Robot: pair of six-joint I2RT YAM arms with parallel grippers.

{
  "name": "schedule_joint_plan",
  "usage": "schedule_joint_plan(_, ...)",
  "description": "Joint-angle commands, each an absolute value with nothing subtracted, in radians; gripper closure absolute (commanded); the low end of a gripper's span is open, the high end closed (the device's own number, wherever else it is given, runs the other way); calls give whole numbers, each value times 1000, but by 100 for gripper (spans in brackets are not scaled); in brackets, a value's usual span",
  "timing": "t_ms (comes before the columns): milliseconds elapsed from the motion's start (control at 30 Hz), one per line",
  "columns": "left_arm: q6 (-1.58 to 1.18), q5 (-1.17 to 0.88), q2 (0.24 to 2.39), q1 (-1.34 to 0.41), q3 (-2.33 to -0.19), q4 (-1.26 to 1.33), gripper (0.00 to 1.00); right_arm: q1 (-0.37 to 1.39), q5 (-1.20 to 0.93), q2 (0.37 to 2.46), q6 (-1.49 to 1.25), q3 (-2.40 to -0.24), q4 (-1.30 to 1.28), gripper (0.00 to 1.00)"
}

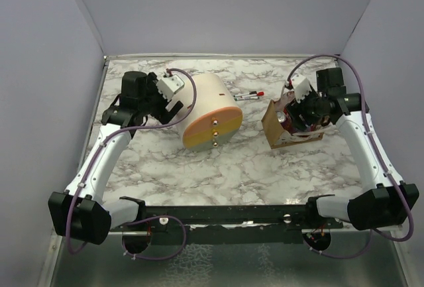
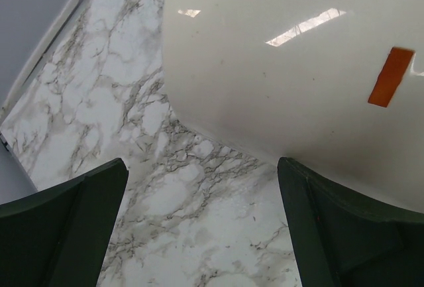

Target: Place the beverage into the canvas bag

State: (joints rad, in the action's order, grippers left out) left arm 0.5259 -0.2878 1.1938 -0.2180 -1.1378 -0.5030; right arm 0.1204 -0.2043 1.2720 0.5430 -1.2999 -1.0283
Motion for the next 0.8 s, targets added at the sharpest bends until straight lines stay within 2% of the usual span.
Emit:
schedule_joint_plan(0, 512, -299, 1181, -219, -1105, -475, 1, 123, -183, 1248, 523, -1257, -1034, 88)
schedule_joint_plan(533, 521, -305, 1249, -218, -1154, -492, 1, 123, -307, 1285, 473, -1288, -909, 88)
schedule_joint_plan(767, 515, -304, 1268, -218, -1167, -486, 1, 122, -373, 1289, 465, -1230, -807, 88)
